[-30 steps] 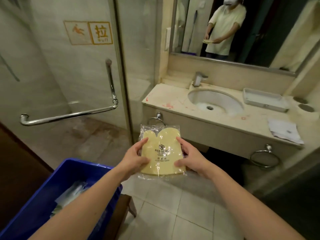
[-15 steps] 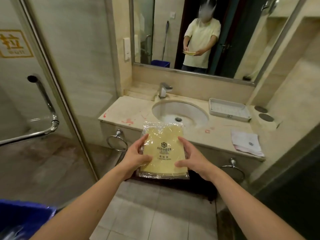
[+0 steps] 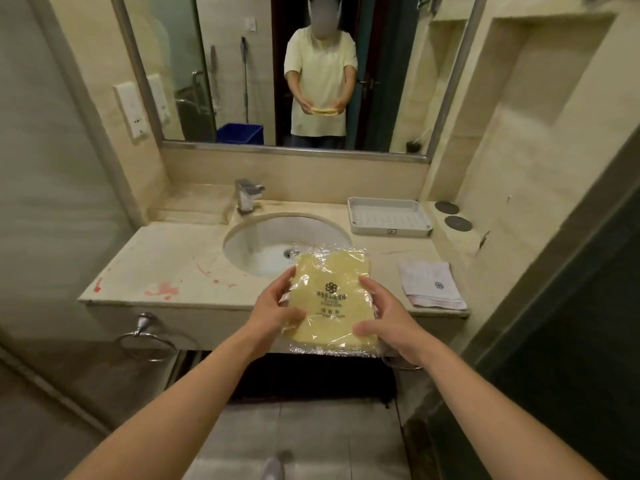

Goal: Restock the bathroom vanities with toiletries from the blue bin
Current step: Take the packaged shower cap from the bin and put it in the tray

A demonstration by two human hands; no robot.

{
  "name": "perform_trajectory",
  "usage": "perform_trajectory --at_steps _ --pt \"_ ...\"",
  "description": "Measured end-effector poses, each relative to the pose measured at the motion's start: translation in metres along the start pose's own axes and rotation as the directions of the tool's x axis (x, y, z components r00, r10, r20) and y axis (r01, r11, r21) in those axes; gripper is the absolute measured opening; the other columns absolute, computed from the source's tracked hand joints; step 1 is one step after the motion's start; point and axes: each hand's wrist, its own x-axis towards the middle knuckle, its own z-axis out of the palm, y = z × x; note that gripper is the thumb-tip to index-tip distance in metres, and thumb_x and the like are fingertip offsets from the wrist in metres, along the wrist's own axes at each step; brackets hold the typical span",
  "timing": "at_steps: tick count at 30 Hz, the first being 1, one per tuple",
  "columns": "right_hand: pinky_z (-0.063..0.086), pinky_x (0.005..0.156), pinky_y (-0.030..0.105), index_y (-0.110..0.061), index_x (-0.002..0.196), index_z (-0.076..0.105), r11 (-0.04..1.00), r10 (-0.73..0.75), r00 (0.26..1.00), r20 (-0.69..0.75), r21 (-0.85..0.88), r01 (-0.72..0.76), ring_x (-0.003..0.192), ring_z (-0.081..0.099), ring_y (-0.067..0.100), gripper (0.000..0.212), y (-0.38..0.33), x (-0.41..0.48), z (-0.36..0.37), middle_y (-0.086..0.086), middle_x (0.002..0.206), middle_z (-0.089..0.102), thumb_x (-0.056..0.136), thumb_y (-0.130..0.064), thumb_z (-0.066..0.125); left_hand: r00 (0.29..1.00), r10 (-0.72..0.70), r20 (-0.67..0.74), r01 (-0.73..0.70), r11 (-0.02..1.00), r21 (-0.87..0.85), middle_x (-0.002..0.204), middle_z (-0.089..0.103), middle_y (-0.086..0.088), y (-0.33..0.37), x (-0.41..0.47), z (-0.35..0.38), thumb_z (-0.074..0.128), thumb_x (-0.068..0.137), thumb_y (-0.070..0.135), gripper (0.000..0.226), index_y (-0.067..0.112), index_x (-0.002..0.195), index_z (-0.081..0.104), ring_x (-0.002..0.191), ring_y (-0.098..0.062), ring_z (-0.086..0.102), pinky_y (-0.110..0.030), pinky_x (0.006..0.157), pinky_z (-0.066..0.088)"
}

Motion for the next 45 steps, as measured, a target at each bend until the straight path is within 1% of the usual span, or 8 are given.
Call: perform_trajectory --at_steps 4,8,12,17,23,32,39,45 --pt "0.056 0.090 0.033 -0.034 0.147 0.036 0.999 0.033 0.996 -0.084 0.029 -0.031 0.117 0.060 0.012 0.099 0.002 0.033 -0.026 -0.005 0.149 0.041 0.068 0.009 0.076 0.999 -0.008 0.046 0.007 1.000 0.027 0.129 0.054 0.006 0.007 0.058 0.014 0.056 0.073 -0.026 0.092 0.028 0.146 0.038 0.100 -0.021 0.067 -0.038 0.076 0.059" --pt "0.046 0.105 0.047 -0.038 0.144 0.038 0.998 0.050 0.984 -0.173 0.032 -0.045 0.135 0.044 0.021 0.096 -0.001 0.072 -0.050 -0.006 0.151 0.038 0.068 0.006 0.076 0.993 -0.030 0.112 0.016 0.993 0.116 0.119 0.052 0.011 0.021 0.122 0.023 0.058 0.074 -0.024 0.090 0.026 0.146 0.039 0.096 -0.015 0.066 -0.034 0.078 0.057" --pt "0.056 0.089 0.034 -0.040 0.145 0.036 0.997 0.070 0.971 -0.229 0.047 -0.061 0.122 0.054 0.017 0.097 -0.009 0.111 -0.068 -0.003 0.150 0.039 0.069 0.008 0.075 0.980 -0.037 0.194 -0.005 0.977 0.213 0.127 0.051 0.002 0.038 0.178 0.026 0.061 0.076 -0.019 0.086 0.024 0.147 0.038 0.108 -0.019 0.061 -0.030 0.083 0.054" --pt "0.058 0.078 0.027 -0.034 0.148 0.033 0.994 0.104 0.952 -0.289 0.070 -0.087 0.109 0.062 0.015 0.097 -0.016 0.151 -0.086 -0.003 0.146 0.043 0.072 0.011 0.072 0.961 -0.032 0.274 -0.043 0.963 0.265 0.131 0.053 -0.001 0.056 0.236 0.032 0.060 0.078 -0.019 0.084 0.020 0.148 0.036 0.101 -0.010 0.061 -0.016 0.067 0.053" --pt "0.053 0.063 0.015 -0.030 0.149 0.035 0.988 0.151 0.928 -0.340 0.084 -0.129 0.095 0.060 0.004 0.093 -0.026 0.191 -0.114 -0.005 0.130 0.049 0.073 0.013 0.069 0.961 -0.049 0.274 -0.022 0.967 0.252 0.128 0.056 0.000 0.061 0.294 0.046 0.058 0.073 -0.023 0.084 0.014 0.146 0.040 0.101 -0.010 0.060 -0.024 0.083 0.051" --pt "0.053 0.085 0.031 -0.025 0.146 0.038 0.985 0.167 0.914 -0.369 0.015 -0.174 0.125 0.051 0.024 0.083 -0.020 0.272 -0.183 0.004 0.141 0.047 0.077 0.009 0.067 0.965 -0.079 0.249 0.012 0.966 0.260 0.135 0.052 -0.002 0.056 0.384 0.085 0.057 0.075 -0.024 0.082 0.011 0.147 0.038 0.099 -0.011 0.059 -0.012 0.072 0.050" --pt "0.055 0.068 0.023 -0.023 0.147 0.038 0.971 0.227 0.919 -0.323 0.005 -0.238 0.101 0.060 0.011 0.082 0.002 0.351 -0.254 0.005 0.135 0.052 0.077 0.009 0.067 0.970 -0.148 0.191 0.094 0.960 0.265 0.134 0.054 -0.002 0.040 0.465 0.131 0.054 0.076 -0.024 0.083 0.013 0.148 0.036 0.086 -0.006 0.059 -0.011 0.060 0.049" --pt "0.054 0.074 0.025 -0.026 0.147 0.037 0.955 0.273 0.917 -0.291 -0.030 -0.294 0.124 0.052 0.022 0.082 0.032 0.410 -0.304 0.006 0.144 0.046 0.077 0.008 0.065 0.967 -0.211 0.140 0.169 0.950 0.262 0.130 0.053 0.004 0.016 0.525 0.169 0.056 0.073 -0.025 0.087 0.015 0.147 0.037 0.087 -0.003 0.059 -0.009 0.060 0.049"
